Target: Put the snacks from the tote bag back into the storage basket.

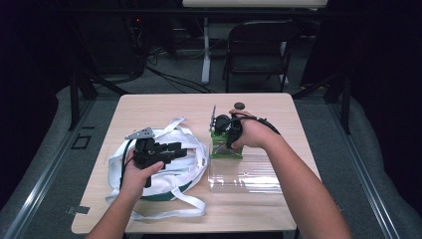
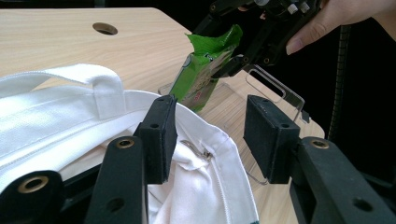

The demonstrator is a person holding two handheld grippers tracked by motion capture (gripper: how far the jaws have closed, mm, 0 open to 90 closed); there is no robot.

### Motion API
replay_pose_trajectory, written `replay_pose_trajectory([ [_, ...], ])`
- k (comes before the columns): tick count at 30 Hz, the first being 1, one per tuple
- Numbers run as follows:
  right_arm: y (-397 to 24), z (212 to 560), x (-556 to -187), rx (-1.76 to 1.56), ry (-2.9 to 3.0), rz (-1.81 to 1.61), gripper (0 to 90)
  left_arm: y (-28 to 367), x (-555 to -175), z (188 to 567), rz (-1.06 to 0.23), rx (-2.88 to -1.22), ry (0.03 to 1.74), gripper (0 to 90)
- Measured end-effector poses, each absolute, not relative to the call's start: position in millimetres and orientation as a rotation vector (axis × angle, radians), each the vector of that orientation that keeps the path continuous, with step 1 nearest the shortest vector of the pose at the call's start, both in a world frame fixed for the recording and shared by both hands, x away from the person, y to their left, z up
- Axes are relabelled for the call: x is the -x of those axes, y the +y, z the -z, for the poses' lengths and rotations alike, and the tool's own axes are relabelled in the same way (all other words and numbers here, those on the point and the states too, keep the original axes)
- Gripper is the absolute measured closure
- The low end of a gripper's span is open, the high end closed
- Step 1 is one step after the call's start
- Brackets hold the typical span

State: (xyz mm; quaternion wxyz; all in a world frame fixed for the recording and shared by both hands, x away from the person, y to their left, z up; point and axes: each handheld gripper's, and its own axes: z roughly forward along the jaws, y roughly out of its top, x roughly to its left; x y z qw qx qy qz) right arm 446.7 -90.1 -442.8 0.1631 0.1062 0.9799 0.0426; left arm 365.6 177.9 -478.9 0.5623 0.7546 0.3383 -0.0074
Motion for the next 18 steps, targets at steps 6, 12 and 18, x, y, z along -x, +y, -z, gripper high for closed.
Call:
replay_pose_trajectory([
  [6,-89.6,442.8,-446.3,-0.297,2.796,-0.133,38.9,177.7,-366.1,479.8,0.016,-1.781,0.8,53.4],
  [12,-90.1,440.8,-445.7,-0.3,2.794,-0.144,38.6,178.0,-366.4,480.5,0.012,-1.782,0.802,53.2],
  [18,-91.0,439.0,-445.0,-0.305,2.79,-0.156,38.4,177.8,-366.5,480.8,0.011,-1.783,0.804,53.1],
])
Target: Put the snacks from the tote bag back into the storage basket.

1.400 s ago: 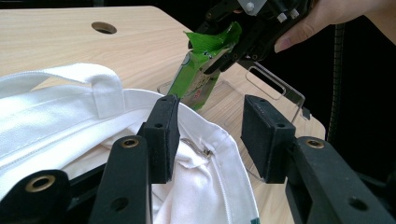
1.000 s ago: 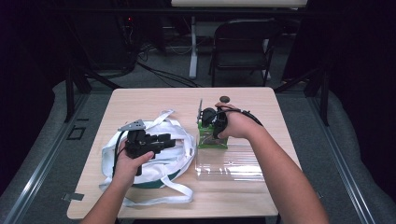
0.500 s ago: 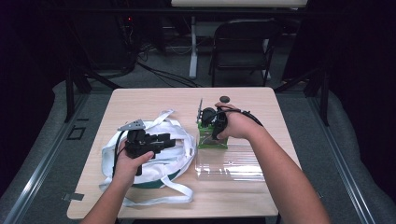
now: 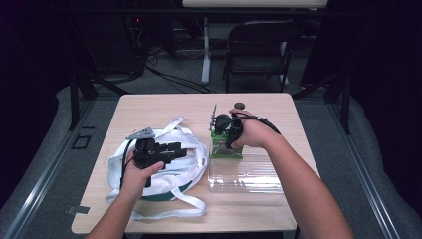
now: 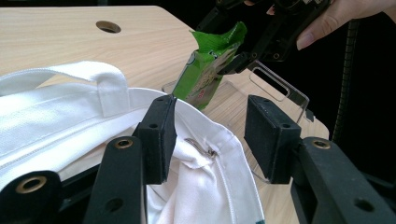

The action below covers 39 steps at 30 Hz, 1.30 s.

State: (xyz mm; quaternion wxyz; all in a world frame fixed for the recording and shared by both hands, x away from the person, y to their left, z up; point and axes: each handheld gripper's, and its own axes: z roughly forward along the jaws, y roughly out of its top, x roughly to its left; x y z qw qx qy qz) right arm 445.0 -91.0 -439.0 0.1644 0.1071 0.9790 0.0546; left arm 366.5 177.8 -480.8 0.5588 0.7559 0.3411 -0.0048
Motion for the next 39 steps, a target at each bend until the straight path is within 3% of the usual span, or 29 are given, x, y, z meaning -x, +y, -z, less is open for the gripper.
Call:
replay_pose_trajectory([
  [39,-89,412,-435,-0.342,2.77,-0.321,35.6,182,-369,483,-0.005,-1.775,0.822,52.0],
])
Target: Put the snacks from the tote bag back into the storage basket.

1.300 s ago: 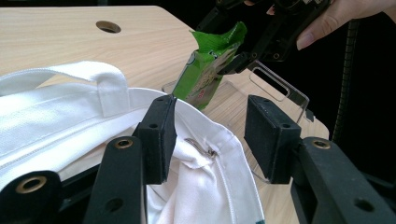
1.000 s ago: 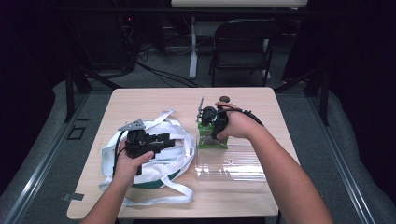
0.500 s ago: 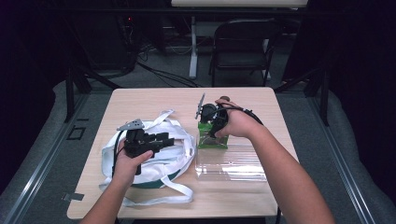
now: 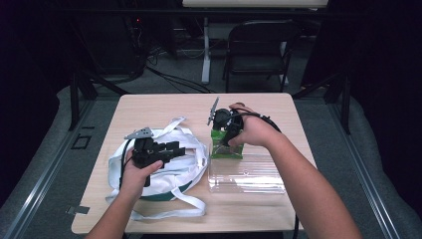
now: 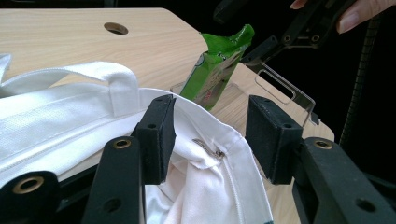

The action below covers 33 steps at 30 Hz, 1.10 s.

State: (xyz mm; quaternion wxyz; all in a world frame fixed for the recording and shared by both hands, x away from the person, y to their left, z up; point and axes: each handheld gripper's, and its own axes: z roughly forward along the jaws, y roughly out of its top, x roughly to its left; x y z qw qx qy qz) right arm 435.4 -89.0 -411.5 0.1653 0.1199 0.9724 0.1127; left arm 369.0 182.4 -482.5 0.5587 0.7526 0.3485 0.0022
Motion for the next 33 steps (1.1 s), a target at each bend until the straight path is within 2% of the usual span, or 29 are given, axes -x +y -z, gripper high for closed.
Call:
replay_pose_trajectory([
  [33,-100,379,-415,-0.406,2.711,-0.428,35.3,186,-368,481,-0.03,-1.771,0.842,52.8],
])
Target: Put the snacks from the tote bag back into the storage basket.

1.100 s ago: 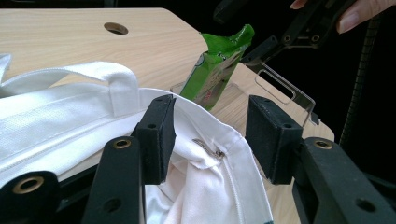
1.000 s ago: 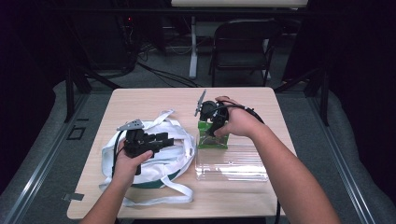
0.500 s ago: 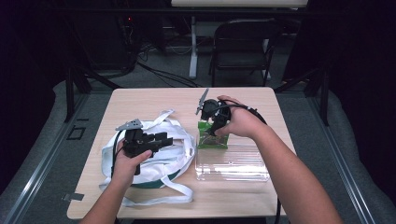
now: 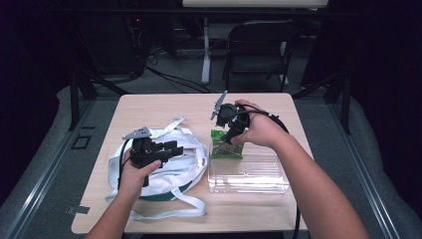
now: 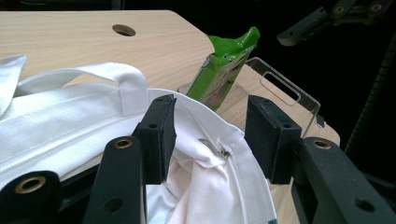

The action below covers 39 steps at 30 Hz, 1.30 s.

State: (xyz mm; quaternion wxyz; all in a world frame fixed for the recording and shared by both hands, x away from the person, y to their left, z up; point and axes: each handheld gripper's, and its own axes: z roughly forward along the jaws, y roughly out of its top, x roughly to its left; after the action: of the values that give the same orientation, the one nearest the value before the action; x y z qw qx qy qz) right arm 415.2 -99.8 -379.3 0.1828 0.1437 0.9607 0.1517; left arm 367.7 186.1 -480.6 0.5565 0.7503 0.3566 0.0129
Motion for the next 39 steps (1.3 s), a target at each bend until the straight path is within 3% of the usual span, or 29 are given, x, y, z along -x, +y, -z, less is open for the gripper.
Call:
replay_pose_trajectory([
  [39,-133,378,-363,-0.587,2.647,-0.601,36.5,191,-369,481,-0.075,-1.767,0.872,51.2],
])
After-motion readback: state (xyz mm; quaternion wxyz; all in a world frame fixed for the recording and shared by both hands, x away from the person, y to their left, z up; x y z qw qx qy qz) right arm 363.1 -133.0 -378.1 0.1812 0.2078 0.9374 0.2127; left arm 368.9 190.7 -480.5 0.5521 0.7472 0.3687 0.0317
